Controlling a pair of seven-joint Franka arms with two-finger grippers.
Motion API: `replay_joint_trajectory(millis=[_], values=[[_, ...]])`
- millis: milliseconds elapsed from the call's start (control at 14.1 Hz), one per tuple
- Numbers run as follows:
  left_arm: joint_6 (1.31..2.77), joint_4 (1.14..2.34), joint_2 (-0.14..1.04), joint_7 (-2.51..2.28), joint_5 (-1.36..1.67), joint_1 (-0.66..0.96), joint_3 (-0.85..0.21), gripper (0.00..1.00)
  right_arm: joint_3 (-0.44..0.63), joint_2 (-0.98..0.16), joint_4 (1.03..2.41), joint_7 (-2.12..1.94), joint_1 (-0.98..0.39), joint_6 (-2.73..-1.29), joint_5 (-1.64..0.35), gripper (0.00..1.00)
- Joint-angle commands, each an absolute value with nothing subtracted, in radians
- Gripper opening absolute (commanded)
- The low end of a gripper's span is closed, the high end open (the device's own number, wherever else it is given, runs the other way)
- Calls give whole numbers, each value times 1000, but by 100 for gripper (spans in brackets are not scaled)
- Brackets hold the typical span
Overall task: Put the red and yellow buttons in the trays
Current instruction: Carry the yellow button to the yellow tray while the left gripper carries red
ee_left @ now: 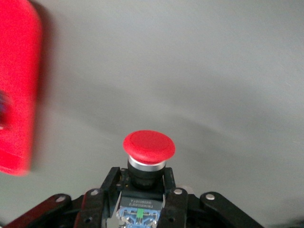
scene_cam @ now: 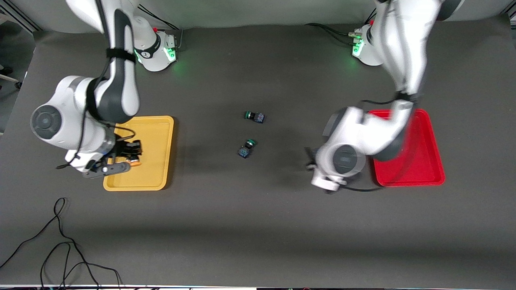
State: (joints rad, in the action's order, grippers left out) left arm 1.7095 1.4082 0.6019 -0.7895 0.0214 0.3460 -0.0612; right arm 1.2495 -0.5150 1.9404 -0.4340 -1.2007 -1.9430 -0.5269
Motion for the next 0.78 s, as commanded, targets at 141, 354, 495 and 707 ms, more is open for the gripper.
replay_joint_trajectory(millis=[141,354,495,707], values=[[1683,1679,330,-429,-107,168,-69,0,1156,-624,2154,-630,-1157,-2169,-790,35],[1799,1895,210,-342,-107,63,-69,0,1027,-649,2146,-635,-1022,-2178,-811,35],[1923,2033,163,-243,-107,-15,-71,0,1014,-649,2138,-617,-1008,-2175,-810,61],[2137,2185,169,-183,-110,-64,-67,0,1017,-629,2108,-528,-1017,-2163,-799,100]])
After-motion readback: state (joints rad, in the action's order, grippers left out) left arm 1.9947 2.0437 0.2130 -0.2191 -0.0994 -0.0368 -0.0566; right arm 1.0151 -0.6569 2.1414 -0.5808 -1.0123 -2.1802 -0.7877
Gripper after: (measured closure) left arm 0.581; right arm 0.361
